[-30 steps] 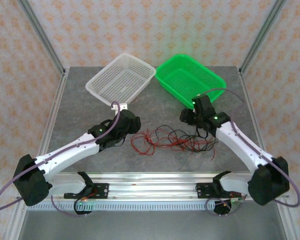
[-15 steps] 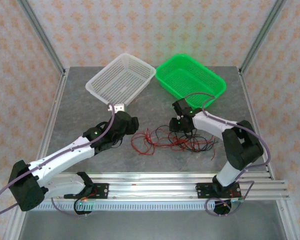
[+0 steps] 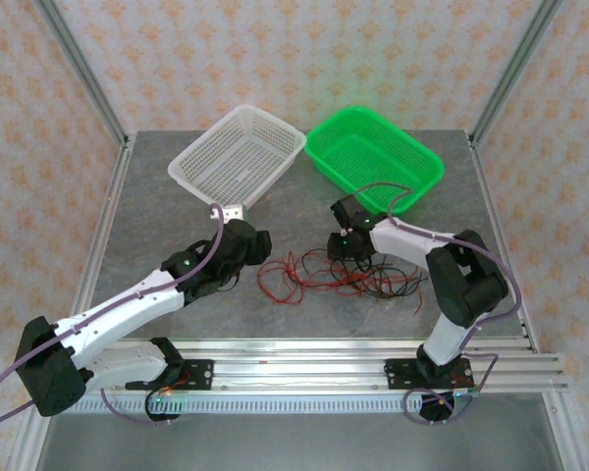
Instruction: Untangle the cables
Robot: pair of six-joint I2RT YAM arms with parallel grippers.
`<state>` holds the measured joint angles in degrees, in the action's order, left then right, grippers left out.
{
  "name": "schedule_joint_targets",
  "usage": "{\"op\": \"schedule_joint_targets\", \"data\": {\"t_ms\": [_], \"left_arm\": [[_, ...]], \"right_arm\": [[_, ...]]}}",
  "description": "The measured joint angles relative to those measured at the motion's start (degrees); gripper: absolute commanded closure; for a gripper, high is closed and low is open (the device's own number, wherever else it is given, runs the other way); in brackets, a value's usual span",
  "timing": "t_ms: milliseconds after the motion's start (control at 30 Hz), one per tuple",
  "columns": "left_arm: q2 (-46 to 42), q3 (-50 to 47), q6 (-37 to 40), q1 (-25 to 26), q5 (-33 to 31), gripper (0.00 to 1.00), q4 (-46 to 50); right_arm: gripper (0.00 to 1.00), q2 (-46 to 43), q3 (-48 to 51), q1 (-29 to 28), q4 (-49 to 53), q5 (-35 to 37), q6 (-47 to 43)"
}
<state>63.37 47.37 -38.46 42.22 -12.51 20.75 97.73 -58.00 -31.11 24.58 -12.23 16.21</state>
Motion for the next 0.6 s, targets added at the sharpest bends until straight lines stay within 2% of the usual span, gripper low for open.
{"op": "schedule_joint_targets", "data": {"t_ms": [600], "left_arm": [[0.02, -0.72, 0.24, 0.00, 0.02, 0.38, -1.75]], "right_arm": [[0.57, -2.97, 0.00, -1.75, 0.92, 0.26, 0.24]]}}
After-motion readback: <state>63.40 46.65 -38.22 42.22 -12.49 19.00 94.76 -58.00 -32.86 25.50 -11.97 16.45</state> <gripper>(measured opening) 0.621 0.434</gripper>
